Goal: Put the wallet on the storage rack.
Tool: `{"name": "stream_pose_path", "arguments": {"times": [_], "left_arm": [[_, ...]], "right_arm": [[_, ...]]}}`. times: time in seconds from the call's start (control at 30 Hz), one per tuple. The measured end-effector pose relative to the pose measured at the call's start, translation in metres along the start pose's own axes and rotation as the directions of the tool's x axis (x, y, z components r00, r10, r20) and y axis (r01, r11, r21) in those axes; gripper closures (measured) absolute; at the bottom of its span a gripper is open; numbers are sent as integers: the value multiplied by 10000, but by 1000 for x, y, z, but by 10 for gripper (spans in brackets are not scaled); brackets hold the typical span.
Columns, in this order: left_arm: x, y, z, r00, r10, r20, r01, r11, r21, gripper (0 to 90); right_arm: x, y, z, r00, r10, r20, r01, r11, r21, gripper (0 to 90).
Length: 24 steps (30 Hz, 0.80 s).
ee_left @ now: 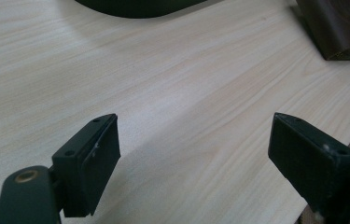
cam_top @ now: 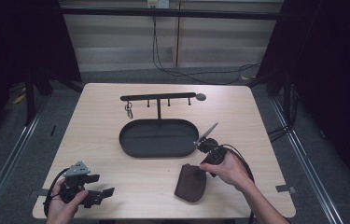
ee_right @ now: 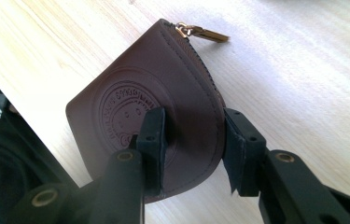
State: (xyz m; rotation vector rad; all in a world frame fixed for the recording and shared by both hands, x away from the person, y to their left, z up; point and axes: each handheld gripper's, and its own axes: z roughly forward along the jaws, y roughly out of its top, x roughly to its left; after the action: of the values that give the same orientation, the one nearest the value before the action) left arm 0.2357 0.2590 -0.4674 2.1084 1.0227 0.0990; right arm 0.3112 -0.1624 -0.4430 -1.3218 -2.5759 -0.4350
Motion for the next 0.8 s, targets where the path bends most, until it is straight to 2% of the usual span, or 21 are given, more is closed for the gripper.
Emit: {"name": "stream_pose_path", "arguments": {"times": [0.17, 0.23, 0.33, 0.5, 0.6, 0.8], "left_arm": [[2, 0, -1, 10000, -54, -47, 54, 10000, -77, 167], [3, 0, -1, 9998, -192, -39, 192, 9998, -96, 167], [4, 1, -1, 9997, -217, -54, 216, 9997, -106, 167], [5, 1, -1, 9997, -212, -108, 210, 9997, -129, 167], [5, 1, -1, 9998, -184, -67, 184, 9998, -104, 167], [5, 1, -1, 9998, -206, -84, 205, 9998, -75, 167]], "right_arm": [[2, 2, -4, 9999, -113, 82, 114, 9999, -93, 656], [3, 3, -8, 9997, -132, 204, 135, 9998, -140, 656], [2, 3, -9, 9998, -107, 187, 111, 9998, -185, 660], [1, 3, -15, 9999, -152, -40, 150, 9992, -374, 720], [4, 4, -21, 9995, -218, 236, 227, 9990, -387, 726], [6, 5, -27, 9990, -196, 398, 216, 9986, -492, 733]]}}
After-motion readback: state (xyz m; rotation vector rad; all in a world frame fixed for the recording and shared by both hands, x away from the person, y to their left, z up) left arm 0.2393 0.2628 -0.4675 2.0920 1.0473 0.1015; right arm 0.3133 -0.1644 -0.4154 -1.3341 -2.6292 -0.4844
